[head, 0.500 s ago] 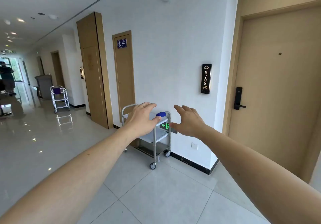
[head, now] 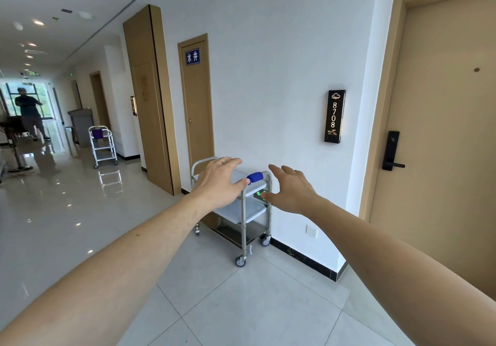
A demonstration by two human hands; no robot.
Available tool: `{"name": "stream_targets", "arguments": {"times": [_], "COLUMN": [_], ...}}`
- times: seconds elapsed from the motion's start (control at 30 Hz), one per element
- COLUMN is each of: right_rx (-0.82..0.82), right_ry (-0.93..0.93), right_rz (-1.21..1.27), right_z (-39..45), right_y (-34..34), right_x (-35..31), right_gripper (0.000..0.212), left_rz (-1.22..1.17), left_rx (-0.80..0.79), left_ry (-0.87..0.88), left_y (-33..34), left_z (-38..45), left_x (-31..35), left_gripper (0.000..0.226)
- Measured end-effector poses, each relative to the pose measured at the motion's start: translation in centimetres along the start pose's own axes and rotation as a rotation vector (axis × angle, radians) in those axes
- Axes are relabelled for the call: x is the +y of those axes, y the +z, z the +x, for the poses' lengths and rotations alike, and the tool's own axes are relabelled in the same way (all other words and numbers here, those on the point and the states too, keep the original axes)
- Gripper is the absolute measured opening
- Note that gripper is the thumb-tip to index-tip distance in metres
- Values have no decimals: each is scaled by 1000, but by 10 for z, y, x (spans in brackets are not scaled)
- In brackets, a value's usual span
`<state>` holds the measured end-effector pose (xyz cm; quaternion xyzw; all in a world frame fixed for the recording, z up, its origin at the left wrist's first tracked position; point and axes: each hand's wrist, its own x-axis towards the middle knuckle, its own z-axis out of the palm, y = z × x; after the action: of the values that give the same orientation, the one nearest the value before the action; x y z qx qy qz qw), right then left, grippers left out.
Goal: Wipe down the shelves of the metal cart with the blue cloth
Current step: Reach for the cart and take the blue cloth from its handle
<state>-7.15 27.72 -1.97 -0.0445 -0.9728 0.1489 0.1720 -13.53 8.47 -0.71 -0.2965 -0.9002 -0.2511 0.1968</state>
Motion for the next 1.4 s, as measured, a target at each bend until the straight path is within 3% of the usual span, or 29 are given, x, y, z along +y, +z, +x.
{"name": "stream_targets", "arguments": {"times": [0.6,0.93,1.4], "right_rx": [-41,-42,-18], "right_ry": [-1,9,64], "right_rz": [19,3,-27], "right_z": [154,226,392], "right_y": [12,44,89], "right_x": [109,125,110], "right_gripper": [81,83,85], "left_rz": [7,-16,-24], "left_rx": [-9,-18,-46], "left_ry": [-43,-20,18], "left_y": [101,139,160], "left_z": [157,221,369], "left_x": [-7,-51,-153], "left_gripper": [63,62,61]}}
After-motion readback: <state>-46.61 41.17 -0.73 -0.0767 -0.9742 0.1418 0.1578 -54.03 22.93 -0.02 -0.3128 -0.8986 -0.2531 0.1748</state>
